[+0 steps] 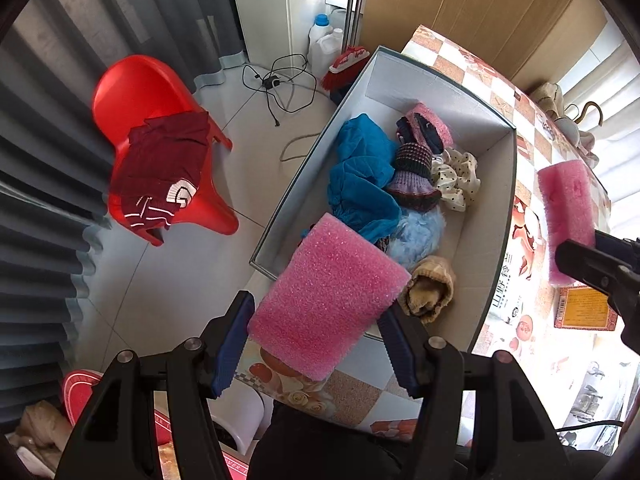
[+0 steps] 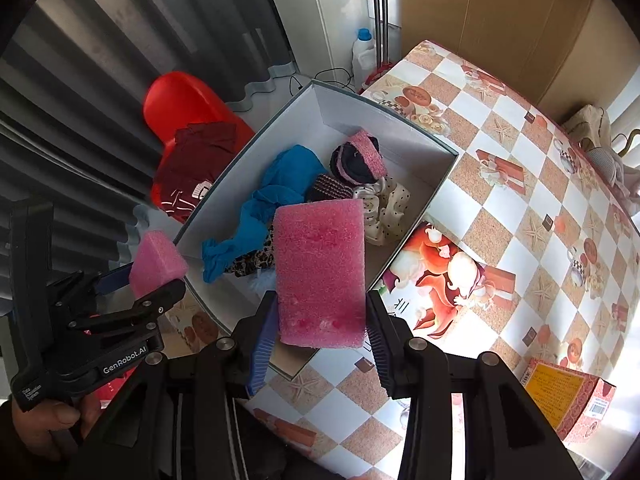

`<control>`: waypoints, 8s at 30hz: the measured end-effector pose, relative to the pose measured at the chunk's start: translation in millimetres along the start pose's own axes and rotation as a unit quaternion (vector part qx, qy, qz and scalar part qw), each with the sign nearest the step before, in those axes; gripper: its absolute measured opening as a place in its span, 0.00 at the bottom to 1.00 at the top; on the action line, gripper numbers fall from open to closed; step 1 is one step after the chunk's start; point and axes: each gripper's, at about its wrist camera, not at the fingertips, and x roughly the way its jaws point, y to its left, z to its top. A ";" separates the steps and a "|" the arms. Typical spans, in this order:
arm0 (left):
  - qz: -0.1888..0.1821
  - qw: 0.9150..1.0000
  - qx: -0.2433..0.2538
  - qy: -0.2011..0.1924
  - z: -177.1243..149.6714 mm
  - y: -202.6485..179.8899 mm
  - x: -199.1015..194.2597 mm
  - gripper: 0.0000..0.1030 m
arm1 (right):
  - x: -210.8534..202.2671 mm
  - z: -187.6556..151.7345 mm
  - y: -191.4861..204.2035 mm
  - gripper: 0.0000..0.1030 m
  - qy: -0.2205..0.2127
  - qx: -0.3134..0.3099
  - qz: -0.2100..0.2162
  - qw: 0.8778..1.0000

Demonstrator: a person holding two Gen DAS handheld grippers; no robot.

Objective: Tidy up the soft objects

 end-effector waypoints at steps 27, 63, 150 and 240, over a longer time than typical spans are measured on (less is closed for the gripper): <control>0.014 0.999 0.042 0.006 -1.4 -14.4 4.2 0.64 | 7.0 -9.2 35.7 0.43 0.011 -0.078 0.022 0.997; -0.037 0.996 0.079 0.010 34.7 -32.7 17.8 0.64 | 1.9 14.6 18.2 0.43 -0.020 0.020 -0.023 0.999; 0.003 0.994 0.106 -0.001 5.3 -36.1 19.0 0.64 | -5.5 -12.5 53.8 0.43 -0.061 -0.155 -0.144 0.976; -0.005 0.995 0.102 0.014 10.2 -35.6 35.0 0.64 | 11.0 -12.0 34.5 0.43 -0.045 -0.110 -0.109 0.987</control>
